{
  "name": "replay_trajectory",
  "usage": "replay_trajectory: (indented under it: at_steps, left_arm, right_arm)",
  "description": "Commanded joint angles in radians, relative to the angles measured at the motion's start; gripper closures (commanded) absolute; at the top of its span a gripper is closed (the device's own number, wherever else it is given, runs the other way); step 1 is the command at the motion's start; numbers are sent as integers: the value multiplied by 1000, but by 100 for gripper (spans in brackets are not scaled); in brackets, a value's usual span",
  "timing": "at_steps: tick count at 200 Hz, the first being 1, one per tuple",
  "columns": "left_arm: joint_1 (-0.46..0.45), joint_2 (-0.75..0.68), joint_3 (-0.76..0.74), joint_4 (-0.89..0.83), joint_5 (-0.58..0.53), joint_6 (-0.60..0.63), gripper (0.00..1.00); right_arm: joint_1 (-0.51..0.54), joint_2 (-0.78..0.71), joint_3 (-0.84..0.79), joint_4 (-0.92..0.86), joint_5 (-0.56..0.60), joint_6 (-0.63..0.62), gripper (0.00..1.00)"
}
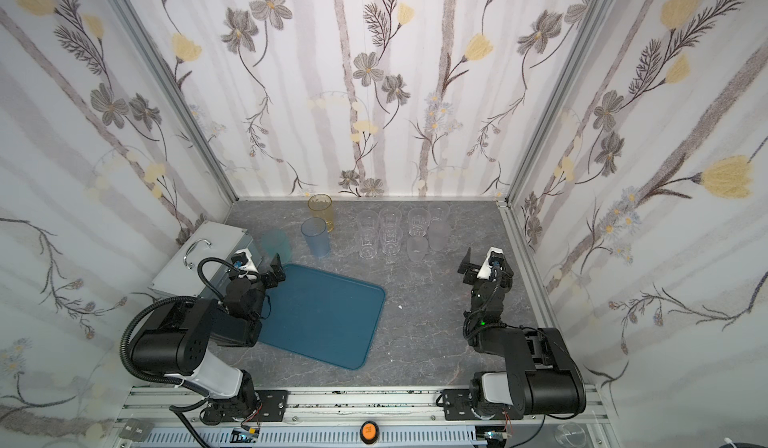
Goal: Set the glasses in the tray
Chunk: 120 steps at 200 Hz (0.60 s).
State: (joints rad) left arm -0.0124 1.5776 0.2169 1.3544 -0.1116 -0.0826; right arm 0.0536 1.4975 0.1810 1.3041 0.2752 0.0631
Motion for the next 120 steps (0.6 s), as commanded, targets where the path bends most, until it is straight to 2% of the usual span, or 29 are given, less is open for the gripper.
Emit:
replay_trajectory:
  at_steps: [1,30,50,72,91,105,111,114,115,117,118,120]
  left_arm:
    - [-9,-34,-12,15,-20,1,0]
    - [-59,-137,-56,15,-107,36,0]
    - [-118,-205,-77,10,-240,69,0]
    - [-186,-295,-86,-39,-370,83,0]
    - [-213,-376,-42,-198,-438,58,0]
    - [-230,-415,-26,-259,-517,28,0]
    - [-239,-436,-18,-284,-559,-1,0]
    - [-242,-447,-14,-300,-574,-15,0]
    - [-243,-452,-14,-307,-579,-21,0]
    - [-245,-462,-9,-321,-583,-32,0]
    - [-246,-467,-6,-329,-585,-38,0]
    - [-247,-476,-2,-343,-587,-47,0]
  right_arm:
    - [19,-61,19,-42,13,-22,0]
    - [44,-179,112,-339,37,-18,0]
    - [58,-235,166,-504,116,45,0]
    - [66,-305,251,-754,209,187,0]
    - [78,-339,376,-1048,260,327,0]
    - [78,-338,432,-1169,264,463,0]
    - [67,-334,457,-1245,224,555,0]
    - [46,-330,470,-1269,130,554,0]
    - [46,-330,470,-1269,130,554,0]
    - [26,-326,477,-1269,24,530,0]
    - [26,-326,477,-1269,24,530,0]
    - [10,-323,482,-1270,-47,517,0]
